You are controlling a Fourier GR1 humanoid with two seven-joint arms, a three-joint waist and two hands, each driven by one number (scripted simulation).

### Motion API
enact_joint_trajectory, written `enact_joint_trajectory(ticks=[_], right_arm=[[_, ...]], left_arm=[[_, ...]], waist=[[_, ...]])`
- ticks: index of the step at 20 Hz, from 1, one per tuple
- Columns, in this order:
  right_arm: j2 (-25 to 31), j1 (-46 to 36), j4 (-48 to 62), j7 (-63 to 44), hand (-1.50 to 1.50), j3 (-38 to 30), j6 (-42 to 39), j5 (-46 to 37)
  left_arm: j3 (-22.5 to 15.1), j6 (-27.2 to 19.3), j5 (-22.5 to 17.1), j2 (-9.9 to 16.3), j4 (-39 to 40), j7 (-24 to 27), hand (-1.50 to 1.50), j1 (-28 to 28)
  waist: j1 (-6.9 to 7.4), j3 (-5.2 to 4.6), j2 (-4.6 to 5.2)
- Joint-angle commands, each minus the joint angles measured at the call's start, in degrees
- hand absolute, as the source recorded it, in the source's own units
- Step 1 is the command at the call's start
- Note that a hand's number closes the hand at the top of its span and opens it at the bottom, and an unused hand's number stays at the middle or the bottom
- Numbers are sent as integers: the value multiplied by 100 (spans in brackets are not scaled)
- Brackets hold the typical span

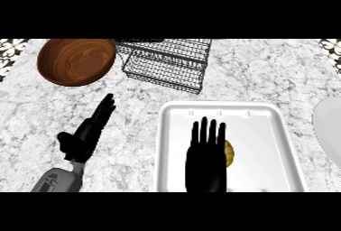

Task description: Pick the squash from the tray and place it in the tiered basket

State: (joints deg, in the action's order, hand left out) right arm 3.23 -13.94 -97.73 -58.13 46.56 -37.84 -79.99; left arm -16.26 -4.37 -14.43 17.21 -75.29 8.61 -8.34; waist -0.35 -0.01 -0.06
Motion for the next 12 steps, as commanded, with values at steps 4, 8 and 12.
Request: enact_joint_trajectory(ticks=[4,8,12], right_arm=[[133,333,50,-64,-150,-489,228,-344],[160,444,239,263,-150,-693,372,-459],[104,593,350,463,-150,-743,562,-616]], left_arm=[[181,-3,129,-160,-156,-385,0,-184],[262,291,298,-154,-58,-17,0,130],[337,244,338,-358,-286,-668,0,-246]], waist=[[23,2,2],[34,1,3],[32,3,4]])
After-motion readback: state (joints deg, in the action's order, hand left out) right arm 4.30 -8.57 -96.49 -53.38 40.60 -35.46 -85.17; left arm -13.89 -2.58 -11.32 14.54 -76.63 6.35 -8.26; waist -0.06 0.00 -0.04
